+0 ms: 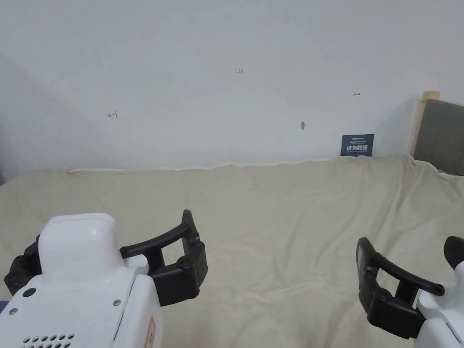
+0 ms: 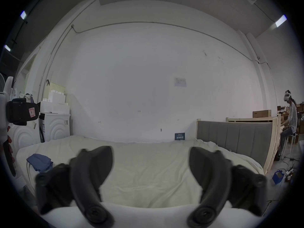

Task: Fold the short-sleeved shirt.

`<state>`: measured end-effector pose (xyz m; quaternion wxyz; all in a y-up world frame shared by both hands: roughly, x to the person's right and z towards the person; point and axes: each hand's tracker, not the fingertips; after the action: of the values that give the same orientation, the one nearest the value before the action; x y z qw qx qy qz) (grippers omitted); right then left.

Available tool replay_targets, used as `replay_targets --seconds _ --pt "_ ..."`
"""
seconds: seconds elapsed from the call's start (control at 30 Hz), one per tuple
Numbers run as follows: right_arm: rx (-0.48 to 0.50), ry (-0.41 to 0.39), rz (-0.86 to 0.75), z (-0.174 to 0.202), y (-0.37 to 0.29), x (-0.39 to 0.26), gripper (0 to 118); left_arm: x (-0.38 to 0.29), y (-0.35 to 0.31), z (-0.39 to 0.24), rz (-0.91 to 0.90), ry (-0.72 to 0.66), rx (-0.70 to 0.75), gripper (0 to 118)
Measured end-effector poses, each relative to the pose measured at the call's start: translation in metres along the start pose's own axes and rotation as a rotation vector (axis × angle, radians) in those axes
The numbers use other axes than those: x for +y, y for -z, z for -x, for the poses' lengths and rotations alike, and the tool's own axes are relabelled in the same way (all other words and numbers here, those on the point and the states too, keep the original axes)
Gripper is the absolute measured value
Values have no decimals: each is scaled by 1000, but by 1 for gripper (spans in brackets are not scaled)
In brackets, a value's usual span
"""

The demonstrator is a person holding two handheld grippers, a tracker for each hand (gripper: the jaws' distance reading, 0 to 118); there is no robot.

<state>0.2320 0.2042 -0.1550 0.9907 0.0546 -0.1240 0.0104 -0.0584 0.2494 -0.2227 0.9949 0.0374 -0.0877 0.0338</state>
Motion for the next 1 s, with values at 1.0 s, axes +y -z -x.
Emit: replay_targets --seconds 1.0 --pt "35 39 86 4 8 -12 116 -29 12 -7 135 -173 -45 118"
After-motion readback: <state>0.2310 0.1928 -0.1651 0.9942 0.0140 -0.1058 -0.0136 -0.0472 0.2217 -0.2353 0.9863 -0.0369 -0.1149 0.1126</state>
